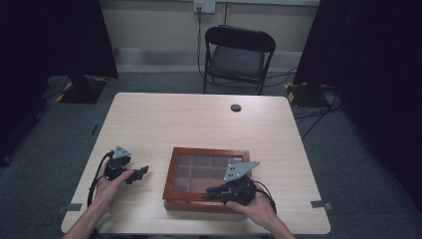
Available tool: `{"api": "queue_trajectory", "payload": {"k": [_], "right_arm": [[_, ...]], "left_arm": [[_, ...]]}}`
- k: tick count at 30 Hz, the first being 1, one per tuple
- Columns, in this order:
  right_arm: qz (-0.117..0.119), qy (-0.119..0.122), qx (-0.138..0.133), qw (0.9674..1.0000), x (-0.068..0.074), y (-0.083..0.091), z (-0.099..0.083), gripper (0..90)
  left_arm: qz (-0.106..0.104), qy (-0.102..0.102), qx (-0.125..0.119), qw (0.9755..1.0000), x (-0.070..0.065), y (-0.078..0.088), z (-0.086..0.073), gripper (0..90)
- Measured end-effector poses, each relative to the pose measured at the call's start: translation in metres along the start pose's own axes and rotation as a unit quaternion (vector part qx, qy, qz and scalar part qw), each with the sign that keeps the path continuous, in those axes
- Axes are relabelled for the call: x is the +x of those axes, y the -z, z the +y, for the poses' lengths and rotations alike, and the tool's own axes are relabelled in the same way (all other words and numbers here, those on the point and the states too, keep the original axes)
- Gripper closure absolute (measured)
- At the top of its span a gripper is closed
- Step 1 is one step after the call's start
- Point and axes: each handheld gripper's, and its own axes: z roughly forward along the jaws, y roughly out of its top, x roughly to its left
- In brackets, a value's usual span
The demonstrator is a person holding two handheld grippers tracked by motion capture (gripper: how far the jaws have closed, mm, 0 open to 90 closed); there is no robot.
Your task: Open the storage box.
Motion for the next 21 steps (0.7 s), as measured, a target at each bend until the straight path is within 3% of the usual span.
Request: {"api": "queue_trajectory", "payload": {"k": [5, 6, 11, 18, 21], "right_arm": [[-0.001, 0.003, 0.001, 1.0000, -0.001, 0.004, 0.006, 82.2], [0.000, 0.003, 0.000, 1.0000, -0.001, 0.005, 0.007, 82.2], [0.001, 0.001, 0.003, 1.0000, -0.002, 0.008, 0.013, 82.2], [0.000, 0.003, 0.005, 1.0000, -0.003, 0.010, 0.018, 82.3], [0.000, 0.004, 0.006, 1.0000, -0.003, 0.012, 0.020, 82.3]], "left_arm": [[-0.033, -0.004, -0.020, 0.9993, -0.009, 0.006, 0.003, 16.2], [-0.035, -0.015, -0.020, 0.9991, -0.012, 0.008, 0.004, 16.2], [-0.062, -0.026, -0.035, 0.9971, -0.023, 0.011, 0.007, 16.2], [-0.076, -0.037, -0.049, 0.9952, -0.032, 0.012, 0.009, 16.2], [-0.093, -0.039, -0.052, 0.9936, -0.036, 0.014, 0.010, 16.2]]}}
